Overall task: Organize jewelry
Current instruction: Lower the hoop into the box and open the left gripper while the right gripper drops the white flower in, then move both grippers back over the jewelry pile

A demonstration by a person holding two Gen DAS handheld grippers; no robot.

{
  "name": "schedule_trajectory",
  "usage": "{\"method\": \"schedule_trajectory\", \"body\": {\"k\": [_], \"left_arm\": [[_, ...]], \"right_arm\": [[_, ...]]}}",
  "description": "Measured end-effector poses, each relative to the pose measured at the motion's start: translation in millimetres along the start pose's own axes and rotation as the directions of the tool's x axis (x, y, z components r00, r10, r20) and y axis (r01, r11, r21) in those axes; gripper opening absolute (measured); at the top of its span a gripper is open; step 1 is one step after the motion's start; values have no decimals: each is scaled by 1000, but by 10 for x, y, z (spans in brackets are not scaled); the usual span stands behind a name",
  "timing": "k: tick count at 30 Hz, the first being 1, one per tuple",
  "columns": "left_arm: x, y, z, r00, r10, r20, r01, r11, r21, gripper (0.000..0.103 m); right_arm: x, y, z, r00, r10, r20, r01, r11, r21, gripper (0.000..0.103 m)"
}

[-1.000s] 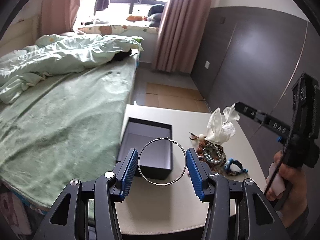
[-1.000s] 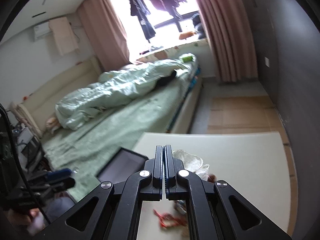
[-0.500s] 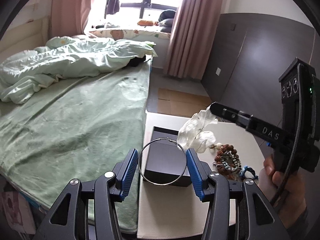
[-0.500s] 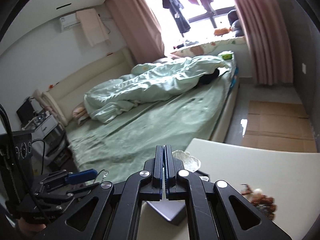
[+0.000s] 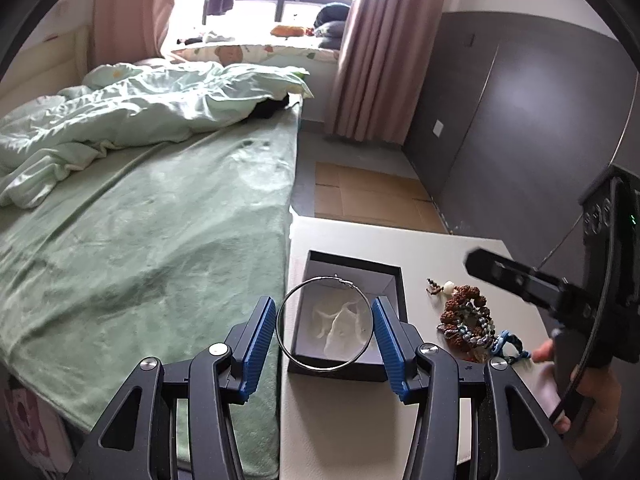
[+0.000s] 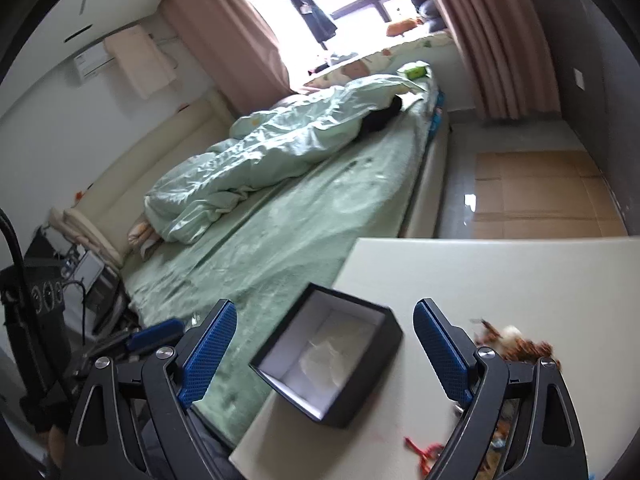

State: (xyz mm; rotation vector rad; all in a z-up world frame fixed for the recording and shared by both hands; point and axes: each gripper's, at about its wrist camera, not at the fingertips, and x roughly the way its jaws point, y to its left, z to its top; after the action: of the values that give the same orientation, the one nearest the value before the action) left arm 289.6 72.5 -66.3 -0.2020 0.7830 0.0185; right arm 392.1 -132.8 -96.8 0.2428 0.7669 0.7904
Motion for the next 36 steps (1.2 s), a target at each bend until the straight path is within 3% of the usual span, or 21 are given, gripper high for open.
{"method": "schedule_trajectory", "body": {"k": [6,14,17,20,36], "left_arm": [[196,-133,85,999,0,-42,2,999,39,52],[513,-331,217,997,5,-74,2,995,98,54],[615,-322,214,993,10,-116,0,996,88,70],[599,-286,187,994,2,-107,6,997,70,85],[288,-431,-29,994,-60,-89,67,995,72,86]], "right_arm": [[-160,-198,-64,999,-42,-20,43,998,45,90],[-373,-429,-38,998,-65,22,62,992,113,90],[-428,-471,-36,998,-64,29,60,990,128,90],[-446,-487,-28,998,-61,32,56,990,133,90],[-826,-734,-122,994,-102,37,94,980,173,90]]}}
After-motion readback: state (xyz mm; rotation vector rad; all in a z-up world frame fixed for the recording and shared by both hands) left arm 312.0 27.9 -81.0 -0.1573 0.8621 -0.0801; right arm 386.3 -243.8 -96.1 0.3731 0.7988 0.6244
